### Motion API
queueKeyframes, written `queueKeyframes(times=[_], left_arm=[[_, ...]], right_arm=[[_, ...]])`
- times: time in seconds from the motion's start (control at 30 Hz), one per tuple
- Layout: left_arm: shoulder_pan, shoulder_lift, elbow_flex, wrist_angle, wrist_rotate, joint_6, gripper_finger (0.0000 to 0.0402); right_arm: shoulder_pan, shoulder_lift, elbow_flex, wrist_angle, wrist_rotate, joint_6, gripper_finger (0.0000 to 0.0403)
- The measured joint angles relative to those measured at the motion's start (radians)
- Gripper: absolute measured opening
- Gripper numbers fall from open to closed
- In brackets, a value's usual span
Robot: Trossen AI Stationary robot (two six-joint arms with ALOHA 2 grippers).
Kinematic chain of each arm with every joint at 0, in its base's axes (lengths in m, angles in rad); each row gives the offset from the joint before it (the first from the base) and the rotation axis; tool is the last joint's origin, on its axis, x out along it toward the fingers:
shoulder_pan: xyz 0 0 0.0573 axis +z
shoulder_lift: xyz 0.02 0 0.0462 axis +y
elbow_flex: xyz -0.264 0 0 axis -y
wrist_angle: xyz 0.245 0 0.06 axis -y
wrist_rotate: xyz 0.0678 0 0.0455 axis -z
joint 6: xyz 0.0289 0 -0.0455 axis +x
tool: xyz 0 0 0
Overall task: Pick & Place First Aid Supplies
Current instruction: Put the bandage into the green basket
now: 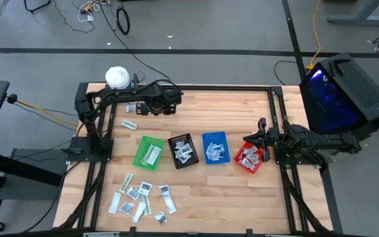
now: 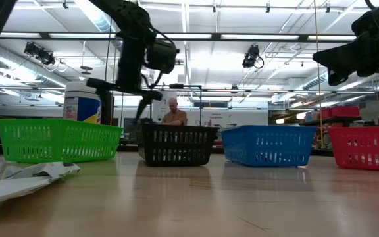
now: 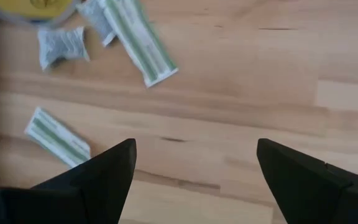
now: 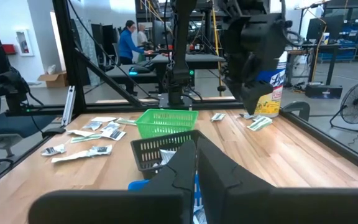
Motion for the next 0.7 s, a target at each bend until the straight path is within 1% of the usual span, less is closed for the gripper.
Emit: queueKeyframes(times=[0.07, 0.13, 0.27, 0.43, 0.5, 0.7], left_arm=[[0.0, -0.031, -0.039, 0.004, -0.012, -0.048, 0.0342], [-0.001, -0.063, -0.086, 0.046, -0.028, -0.099, 0.0342], [-0.002, -0.106, -0.16, 0.073, -0.109, -0.19, 0.0342], [0.0, -0.11, -0.209, 0.088, -0.206, -0.278, 0.0342], [0.002, -0.111, -0.223, 0.114, -0.222, -0.306, 0.0342], [0.01, -0.11, -0.25, 0.209, -0.231, -0.309, 0.0342]], right_arm=[[0.0, 0.0, 0.0, 0.0, 0.001, 0.0, 0.0023], [0.0, 0.0, 0.0, 0.0, 0.0, 0.0, 0.0023], [0.0, 0.0, 0.0, 0.0, 0.0, 0.0, 0.0023], [0.0, 0.0, 0.0, 0.0, 0.001, 0.0, 0.0023], [0.0, 0.0, 0.0, 0.0, 0.0, 0.0, 0.0023], [0.0, 0.0, 0.0, 0.0, 0.001, 0.0, 0.0023]])
